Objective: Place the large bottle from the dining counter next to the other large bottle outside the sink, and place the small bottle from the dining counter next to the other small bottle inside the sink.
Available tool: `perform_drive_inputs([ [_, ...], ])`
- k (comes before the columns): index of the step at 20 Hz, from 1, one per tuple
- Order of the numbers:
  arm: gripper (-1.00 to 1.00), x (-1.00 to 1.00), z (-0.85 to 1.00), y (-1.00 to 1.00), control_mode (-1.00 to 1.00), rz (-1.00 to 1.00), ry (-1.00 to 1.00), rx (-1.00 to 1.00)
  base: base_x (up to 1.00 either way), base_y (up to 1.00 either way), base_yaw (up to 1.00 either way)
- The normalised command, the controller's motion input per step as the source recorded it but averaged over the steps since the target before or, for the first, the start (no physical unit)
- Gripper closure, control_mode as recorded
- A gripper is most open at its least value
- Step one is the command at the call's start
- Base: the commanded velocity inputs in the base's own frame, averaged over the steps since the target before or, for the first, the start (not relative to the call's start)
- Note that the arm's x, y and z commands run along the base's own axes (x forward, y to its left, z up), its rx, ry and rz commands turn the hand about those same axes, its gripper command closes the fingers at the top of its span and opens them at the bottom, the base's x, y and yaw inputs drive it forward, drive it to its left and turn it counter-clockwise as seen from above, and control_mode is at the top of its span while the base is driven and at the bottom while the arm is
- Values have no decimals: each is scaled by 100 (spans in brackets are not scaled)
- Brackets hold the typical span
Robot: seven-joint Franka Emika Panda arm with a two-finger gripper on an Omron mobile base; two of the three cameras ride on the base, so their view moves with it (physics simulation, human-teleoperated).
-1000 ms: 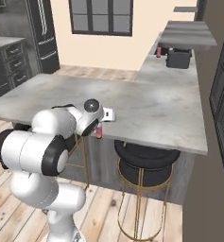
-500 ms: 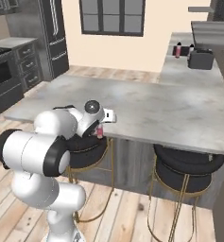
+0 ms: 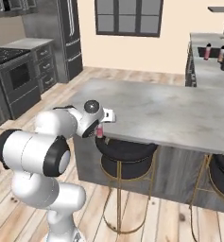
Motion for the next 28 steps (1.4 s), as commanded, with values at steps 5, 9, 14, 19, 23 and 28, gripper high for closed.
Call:
perform_drive_inputs([
  [5,100,0,0,0,100,0,0,0,18,100,0],
  [9,100,0,0,0,100,0,0,0,21,97,0],
  [14,100,0,0,0,100,0,0,0,43,92,0],
  [19,100,0,0,0,100,0,0,0,52,87,0],
  [23,100,0,0,0,100,0,0,0,70,70,0],
  [28,100,0,0,0,100,0,0,0,86,51,-1],
])
